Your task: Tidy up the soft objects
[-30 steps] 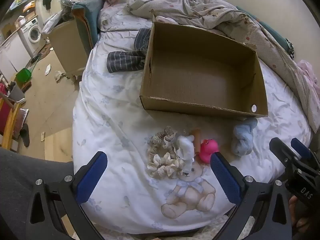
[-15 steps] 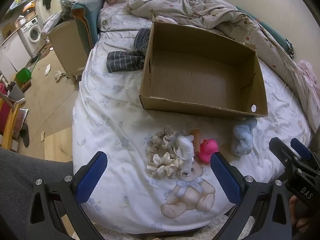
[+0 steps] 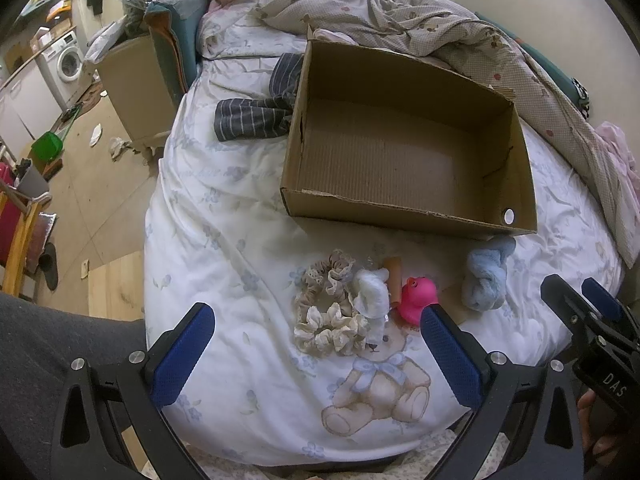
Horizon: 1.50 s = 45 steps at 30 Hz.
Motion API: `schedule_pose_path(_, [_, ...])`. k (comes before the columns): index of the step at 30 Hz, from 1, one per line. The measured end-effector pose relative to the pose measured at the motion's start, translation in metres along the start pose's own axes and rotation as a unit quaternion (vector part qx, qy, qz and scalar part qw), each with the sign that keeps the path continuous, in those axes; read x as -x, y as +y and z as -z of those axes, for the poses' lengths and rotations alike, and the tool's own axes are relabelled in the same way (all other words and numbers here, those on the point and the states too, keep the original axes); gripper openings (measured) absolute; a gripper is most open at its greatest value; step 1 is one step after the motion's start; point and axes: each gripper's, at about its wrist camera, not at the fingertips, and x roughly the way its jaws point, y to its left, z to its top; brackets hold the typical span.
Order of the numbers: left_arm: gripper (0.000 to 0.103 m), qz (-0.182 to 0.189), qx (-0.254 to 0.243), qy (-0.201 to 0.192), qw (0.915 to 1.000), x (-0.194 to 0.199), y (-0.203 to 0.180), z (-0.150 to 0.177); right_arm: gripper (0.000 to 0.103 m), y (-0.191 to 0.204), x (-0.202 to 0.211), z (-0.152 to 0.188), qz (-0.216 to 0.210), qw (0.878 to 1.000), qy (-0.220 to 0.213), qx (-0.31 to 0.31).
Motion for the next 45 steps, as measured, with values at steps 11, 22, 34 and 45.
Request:
schedule_pose_path(11, [0.103, 0.001, 0.000, 0.002, 1.0000, -0.0017, 0.0006, -0.0002, 0.103, 0.0002, -0.0001, 0.0000, 0.000, 1.000, 0.001, -0.001])
schedule_pose_path(22, [0.103, 0.001, 0.002, 0.003, 1.0000, -0.0030, 0.0008, 0.0017, 0.103, -0.0028, 0.0017, -0.0010, -0.005, 1.000, -0.003, -0.007])
schedule_pose_path(34, [0.103, 0.002, 0.004, 0.004, 1.0000, -0.0039, -0.0001, 0.0038, 0.103, -0.0036, 0.0013, -0.0010, -0.005, 1.000, -0.003, -0.008])
schedule_pose_path(45, [0.103, 0.001, 0.004, 0.004, 1.0000, -0.0037, 0.0004, 0.0031, 0.103, -0.0036, 0.0013, -0.0011, -0.006, 1.000, -0.002, -0.008])
